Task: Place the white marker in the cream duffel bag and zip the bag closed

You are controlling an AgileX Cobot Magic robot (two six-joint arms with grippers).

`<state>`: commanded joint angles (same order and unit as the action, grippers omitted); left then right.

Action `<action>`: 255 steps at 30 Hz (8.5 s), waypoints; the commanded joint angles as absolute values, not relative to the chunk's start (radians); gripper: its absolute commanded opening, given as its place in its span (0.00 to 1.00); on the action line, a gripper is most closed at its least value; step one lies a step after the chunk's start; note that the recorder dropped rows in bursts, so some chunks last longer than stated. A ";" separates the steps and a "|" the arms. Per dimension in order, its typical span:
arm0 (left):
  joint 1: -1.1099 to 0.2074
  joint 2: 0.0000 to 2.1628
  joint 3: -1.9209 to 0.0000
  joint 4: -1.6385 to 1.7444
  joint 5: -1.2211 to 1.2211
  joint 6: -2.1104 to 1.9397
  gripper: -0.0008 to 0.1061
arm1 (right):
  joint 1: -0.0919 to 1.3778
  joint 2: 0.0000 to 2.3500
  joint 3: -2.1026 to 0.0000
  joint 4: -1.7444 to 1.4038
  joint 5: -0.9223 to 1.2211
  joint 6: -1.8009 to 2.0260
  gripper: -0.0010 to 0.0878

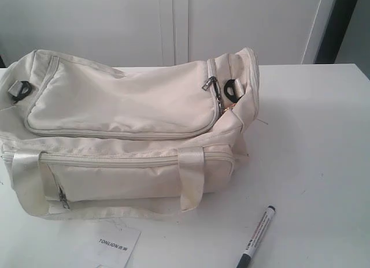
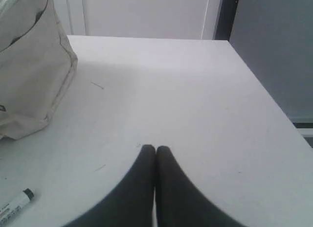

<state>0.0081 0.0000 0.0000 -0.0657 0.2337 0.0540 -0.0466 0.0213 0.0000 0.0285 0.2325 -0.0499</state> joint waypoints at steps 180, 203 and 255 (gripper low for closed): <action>0.008 0.000 0.000 -0.106 -0.159 -0.497 0.01 | 0.269 1.823 -1.573 0.184 0.728 -0.082 0.01; 0.008 0.255 -0.332 -0.088 0.208 -0.215 0.01 | 0.269 1.823 -1.573 0.184 0.728 -0.082 0.01; -0.565 1.041 -0.863 -0.173 0.169 0.166 0.01 | 0.269 1.823 -1.573 0.184 0.728 -0.082 0.01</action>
